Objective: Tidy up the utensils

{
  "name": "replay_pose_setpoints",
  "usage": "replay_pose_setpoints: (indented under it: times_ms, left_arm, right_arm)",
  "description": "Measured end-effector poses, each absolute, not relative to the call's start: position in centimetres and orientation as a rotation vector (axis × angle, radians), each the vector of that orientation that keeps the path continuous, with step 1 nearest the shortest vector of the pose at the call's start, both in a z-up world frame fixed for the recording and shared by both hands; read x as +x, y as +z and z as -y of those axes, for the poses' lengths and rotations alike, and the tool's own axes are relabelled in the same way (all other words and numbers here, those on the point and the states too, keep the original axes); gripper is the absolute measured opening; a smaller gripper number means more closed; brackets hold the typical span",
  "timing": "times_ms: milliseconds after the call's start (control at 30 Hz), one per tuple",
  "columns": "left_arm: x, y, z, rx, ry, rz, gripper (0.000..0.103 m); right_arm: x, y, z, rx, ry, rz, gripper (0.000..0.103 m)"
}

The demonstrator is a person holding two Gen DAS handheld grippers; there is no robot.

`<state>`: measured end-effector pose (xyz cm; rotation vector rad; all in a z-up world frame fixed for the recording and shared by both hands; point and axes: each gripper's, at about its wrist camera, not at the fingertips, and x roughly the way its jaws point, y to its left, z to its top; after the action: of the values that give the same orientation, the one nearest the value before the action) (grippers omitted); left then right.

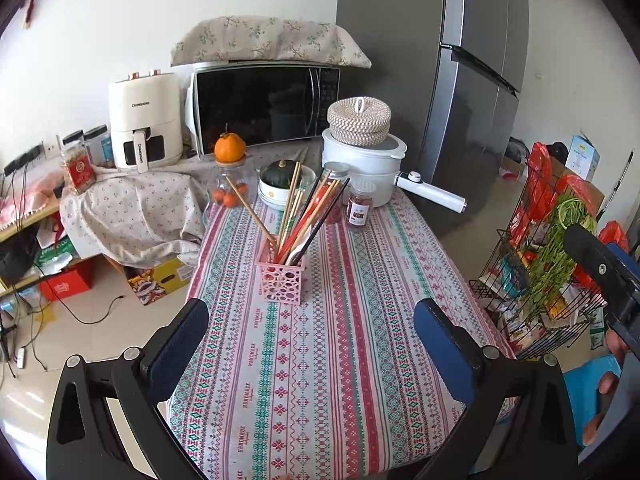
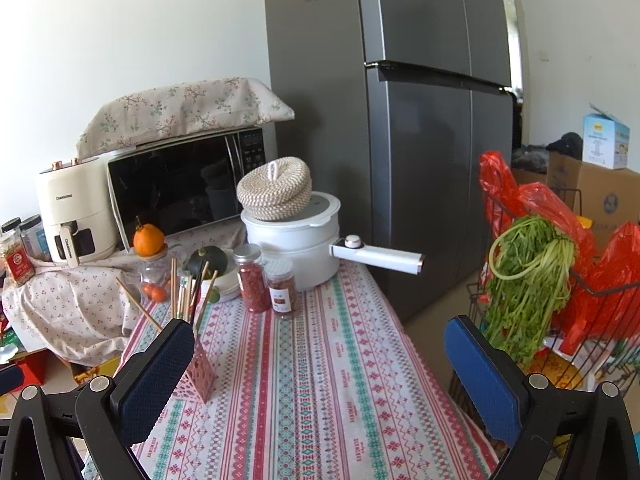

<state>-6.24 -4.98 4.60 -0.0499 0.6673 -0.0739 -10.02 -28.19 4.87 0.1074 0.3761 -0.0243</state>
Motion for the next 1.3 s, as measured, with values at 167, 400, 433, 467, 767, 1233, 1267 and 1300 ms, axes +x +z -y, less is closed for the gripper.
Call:
replay_pose_setpoints:
  times_ms: [167,400,433,467,767,1233,1267,1300]
  left_arm:
    - [-6.3,4.6,4.8,-0.052,-0.066,-0.662,0.103]
    - [-6.6,4.9,4.7,-0.048,-0.067,-0.649,0.103]
    - [-6.6,4.9,4.7,-0.047,-0.068,-0.649,0.103]
    - [-6.7,4.9,4.7,-0.047,-0.069,-0.647,0.103]
    - [-7.2,5.4,4.7,-0.041,-0.069,-0.622,0.103]
    - [-7.9,6.3,3.8,-0.053,-0.065,-0.572,0.103]
    - [-7.9,6.3,3.8,-0.054,-0.063,-0.569,0.103]
    - [-7.8,6.3,3.7,-0.056,-0.061,-0.568,0.103]
  right_arm:
    - [-9.6,4.5,28.0,0.108,-0.019,-0.404,0.103]
    - [-9.6,4.5,27.9,0.109,-0.015,-0.406,0.103]
    - [-9.6,4.5,27.8,0.108,-0.011,-0.407,0.103]
    - [-9.6,4.4,27.7,0.106,-0.006,-0.410,0.103]
    - [-9.7,4.3,27.0,0.075,-0.011,-0.410,0.103]
    - [-9.3,4.1,26.7,0.070,-0.019,-0.415,0.103]
    - [-9.2,4.1,26.6,0.069,-0.017,-0.416,0.103]
    - [-9.2,4.1,26.6,0.068,-0.016,-0.417,0.103]
